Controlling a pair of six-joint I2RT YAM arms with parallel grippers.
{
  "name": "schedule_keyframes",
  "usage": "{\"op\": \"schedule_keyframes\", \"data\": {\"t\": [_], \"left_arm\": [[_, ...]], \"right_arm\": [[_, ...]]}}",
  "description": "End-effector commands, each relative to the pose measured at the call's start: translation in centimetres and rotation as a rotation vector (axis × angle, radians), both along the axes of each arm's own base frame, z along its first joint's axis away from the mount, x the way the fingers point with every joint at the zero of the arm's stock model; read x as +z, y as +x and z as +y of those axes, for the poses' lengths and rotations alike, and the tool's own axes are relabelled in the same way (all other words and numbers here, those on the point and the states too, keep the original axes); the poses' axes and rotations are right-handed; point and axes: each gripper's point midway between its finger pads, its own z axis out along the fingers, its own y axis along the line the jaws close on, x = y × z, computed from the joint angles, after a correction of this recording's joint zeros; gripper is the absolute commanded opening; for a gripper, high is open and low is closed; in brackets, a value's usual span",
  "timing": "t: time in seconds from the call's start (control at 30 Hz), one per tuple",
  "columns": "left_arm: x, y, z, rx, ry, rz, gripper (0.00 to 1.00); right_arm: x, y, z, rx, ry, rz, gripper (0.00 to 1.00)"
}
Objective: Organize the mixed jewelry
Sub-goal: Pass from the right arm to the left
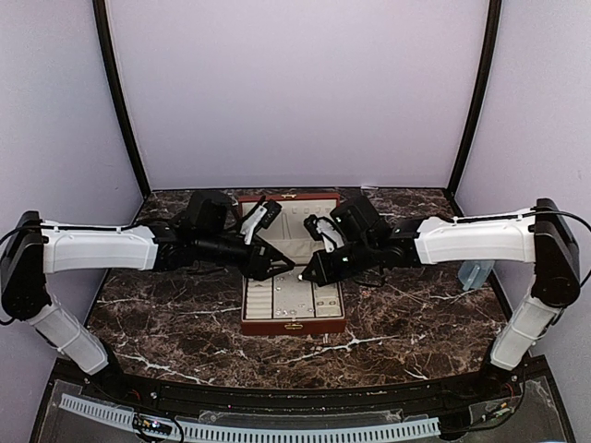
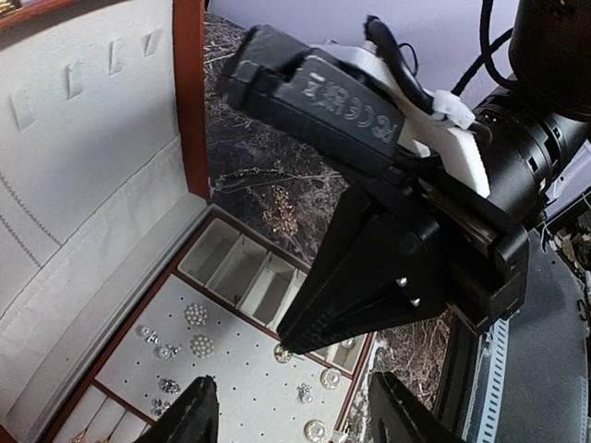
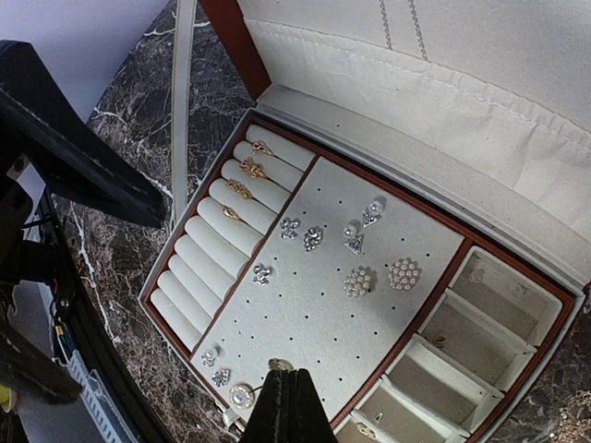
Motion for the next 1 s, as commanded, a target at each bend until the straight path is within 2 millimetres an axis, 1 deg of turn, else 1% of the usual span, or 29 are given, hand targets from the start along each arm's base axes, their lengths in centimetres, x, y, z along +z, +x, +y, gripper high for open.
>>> {"op": "schedule_keyframes", "data": {"t": [0.0,0.07,0.2,0.3,0.4,0.67,0.87,0.97], "left_arm": [[-0.2,-0.5,-0.9,-0.051,0.057,-0.045,0.58],[-0.5,-0.8,-1.4,-0.067,0.072,-0.046,0.57],[-1.2,-1.2,-2.1,-0.098,0.101,-0.058,0.48],[-2.1,-1.4,-2.0,-0.102,0.134,-0.046,0.39],[-2.5,-1.3,-2.1,-0.097,0.15,-0.045,0.35],[-3.5,-0.8,-2.0,-0.082,0.186,-0.046,0.25],[-3.4,-0.7,-2.3,-0.08,0.178,-0.048,0.19],[-3.2,-0.8,-2.6,-0.09,0.165,-0.046,0.18]], "right_arm": [[0.9,0.5,1.1,-0.016,0.051,0.05,0.0],[0.8,0.5,1.1,-0.019,0.048,0.06,0.0],[0.6,0.7,1.2,-0.025,0.04,0.079,0.0],[0.5,0.7,1.2,-0.025,0.038,0.088,0.0],[0.6,0.7,1.2,-0.025,0.041,0.093,0.0],[0.6,0.5,1.3,-0.018,0.045,0.104,0.0],[0.5,0.4,1.3,-0.011,0.036,0.105,0.0],[0.3,0.5,1.2,-0.009,0.027,0.106,0.0]]}}
